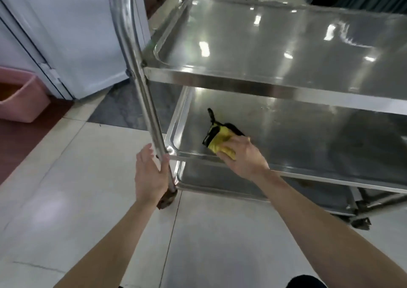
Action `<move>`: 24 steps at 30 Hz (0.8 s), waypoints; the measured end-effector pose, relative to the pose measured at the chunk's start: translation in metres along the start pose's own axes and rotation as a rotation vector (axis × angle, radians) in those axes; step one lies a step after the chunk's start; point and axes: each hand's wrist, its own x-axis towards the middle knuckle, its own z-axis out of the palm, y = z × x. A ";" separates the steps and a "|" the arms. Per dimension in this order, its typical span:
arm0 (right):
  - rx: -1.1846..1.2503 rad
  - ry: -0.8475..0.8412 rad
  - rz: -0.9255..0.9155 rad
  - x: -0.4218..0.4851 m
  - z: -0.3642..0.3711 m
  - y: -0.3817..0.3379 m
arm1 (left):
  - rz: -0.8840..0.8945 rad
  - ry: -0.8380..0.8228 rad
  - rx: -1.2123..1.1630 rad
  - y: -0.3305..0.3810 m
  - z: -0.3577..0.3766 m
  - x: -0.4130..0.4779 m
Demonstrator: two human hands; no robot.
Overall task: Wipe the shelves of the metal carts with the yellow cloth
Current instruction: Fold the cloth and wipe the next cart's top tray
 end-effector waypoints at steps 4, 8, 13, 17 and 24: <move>-0.079 0.080 -0.038 0.012 0.039 0.018 | 0.157 0.056 -0.047 -0.022 0.028 0.029; -0.234 -0.131 -0.029 0.028 0.062 0.015 | 0.280 0.199 -0.021 -0.035 0.042 0.045; -0.225 -0.040 -0.080 0.030 0.064 0.023 | 0.317 0.265 -0.003 -0.040 0.050 0.053; -0.152 -0.117 -0.024 0.039 0.067 0.016 | 0.277 0.194 0.038 -0.033 0.038 0.054; -0.044 -0.264 -0.147 0.060 0.060 -0.020 | 0.246 0.024 0.151 -0.029 0.011 0.065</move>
